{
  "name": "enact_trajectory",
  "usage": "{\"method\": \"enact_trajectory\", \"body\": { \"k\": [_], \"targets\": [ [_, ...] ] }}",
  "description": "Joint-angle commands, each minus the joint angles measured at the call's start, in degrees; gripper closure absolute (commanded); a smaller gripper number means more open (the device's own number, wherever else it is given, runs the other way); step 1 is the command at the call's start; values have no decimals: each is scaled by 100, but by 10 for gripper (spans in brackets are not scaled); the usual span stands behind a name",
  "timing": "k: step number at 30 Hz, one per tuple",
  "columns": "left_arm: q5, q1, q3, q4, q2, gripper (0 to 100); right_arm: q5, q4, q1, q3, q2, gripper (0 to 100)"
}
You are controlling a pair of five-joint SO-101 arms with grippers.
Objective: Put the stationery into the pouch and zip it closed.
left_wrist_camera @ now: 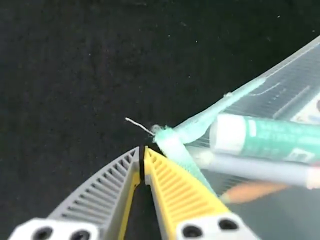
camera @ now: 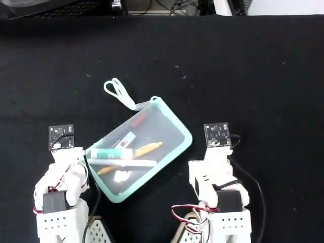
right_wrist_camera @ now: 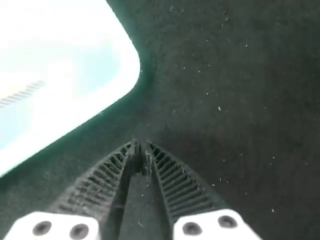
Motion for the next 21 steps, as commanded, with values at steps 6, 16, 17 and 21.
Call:
{"method": "enact_trajectory", "body": {
  "k": [6,16,17,21],
  "targets": [
    [35,84,92,-123,-70,970,-62,229,53,-22,-365,983],
    [35,31,92,-123,-26,970,-62,229,53,-22,-356,983],
    [35,22,92,-123,-26,970,-62,229,53,-22,-356,983],
    [35,48,92,-123,-26,970,-62,229,53,-22,-356,983]
  ]
}}
